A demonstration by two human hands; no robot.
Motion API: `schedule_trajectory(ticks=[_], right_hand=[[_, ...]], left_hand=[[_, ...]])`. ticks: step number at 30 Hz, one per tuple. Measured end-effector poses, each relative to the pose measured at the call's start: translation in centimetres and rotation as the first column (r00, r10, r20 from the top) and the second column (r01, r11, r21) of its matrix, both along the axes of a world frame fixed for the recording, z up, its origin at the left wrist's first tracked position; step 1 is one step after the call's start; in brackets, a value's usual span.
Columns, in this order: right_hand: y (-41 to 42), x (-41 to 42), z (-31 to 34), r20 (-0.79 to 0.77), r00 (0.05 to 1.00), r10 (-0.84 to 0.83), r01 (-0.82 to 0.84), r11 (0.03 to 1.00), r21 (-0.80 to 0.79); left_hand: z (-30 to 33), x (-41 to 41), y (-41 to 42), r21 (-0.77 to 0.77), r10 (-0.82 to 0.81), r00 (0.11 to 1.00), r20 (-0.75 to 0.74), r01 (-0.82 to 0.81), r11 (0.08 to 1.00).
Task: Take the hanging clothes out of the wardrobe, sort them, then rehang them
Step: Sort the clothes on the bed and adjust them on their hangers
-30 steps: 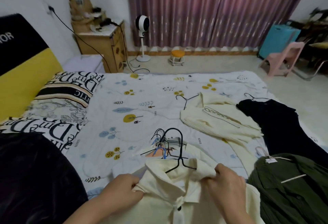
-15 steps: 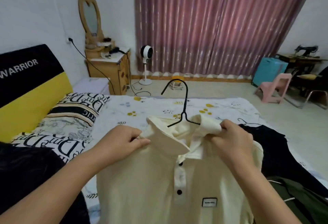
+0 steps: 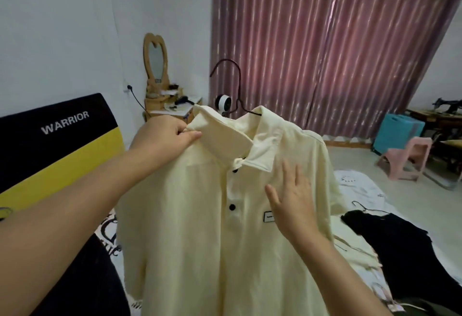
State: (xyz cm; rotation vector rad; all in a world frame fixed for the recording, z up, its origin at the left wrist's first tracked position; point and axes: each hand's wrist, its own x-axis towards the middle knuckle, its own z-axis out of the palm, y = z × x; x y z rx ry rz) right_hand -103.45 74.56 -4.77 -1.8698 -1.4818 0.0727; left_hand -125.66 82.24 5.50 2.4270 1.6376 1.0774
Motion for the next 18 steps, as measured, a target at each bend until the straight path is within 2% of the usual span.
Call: schedule_trajectory(ticks=[5, 12, 15, 18], right_hand=[[1.9, -4.1, -3.6, -0.129, 0.978, 0.164, -0.188, 0.96, -0.209], [5.0, -14.0, -6.0, -0.263, 0.908, 0.327, -0.39, 0.889, -0.242], [7.4, -18.4, -7.6, -0.287, 0.91, 0.301, -0.393, 0.846, -0.361], [11.7, -23.2, -9.4, -0.209, 0.959, 0.191, -0.269, 0.842, -0.467]], left_hand=[[1.8, -1.4, 1.9, -0.01, 0.079, 0.997, 0.027, -0.079, 0.997], [3.1, -4.1, 7.1, -0.027, 0.146, 0.988, 0.045, -0.145, 0.989], [3.3, -5.6, 9.7, -0.031, 0.138, 0.988, 0.066, -0.136, 0.99], [3.0, -8.0, 13.6, -0.041, 0.118, 0.989, 0.094, -0.115, 0.993]])
